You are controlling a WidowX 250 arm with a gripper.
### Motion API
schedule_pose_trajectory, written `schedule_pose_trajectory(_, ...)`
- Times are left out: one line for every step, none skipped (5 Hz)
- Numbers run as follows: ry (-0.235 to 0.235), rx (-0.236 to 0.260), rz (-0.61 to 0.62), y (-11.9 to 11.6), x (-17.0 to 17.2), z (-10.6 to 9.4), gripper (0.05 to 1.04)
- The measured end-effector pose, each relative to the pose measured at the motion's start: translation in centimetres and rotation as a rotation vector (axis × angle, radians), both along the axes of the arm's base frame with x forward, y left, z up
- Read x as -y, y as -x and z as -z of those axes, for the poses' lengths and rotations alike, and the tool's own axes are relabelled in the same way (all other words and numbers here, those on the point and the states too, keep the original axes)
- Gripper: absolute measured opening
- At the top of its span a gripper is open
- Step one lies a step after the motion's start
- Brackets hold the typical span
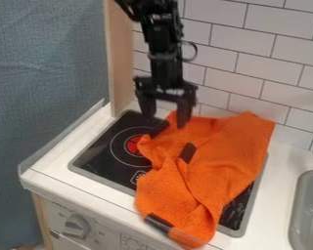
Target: Unfold cloth from left to right
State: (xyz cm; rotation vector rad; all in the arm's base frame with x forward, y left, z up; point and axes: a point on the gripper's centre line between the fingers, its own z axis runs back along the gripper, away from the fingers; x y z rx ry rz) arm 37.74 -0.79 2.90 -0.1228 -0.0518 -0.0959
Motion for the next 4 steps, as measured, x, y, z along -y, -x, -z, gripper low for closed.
schedule_pose_trajectory(0.011,-0.023,0.083,-0.5,1.9,1.3,0.999)
schedule_pose_trajectory(0.013,-0.058,0.11,-0.4,2.4,2.8,0.999)
schedule_pose_trajectory(0.006,-0.06,0.124,-0.9,2.6,2.9,0.999)
schedule_pose_trajectory(0.007,-0.093,0.128,-0.8,2.7,4.1,0.999)
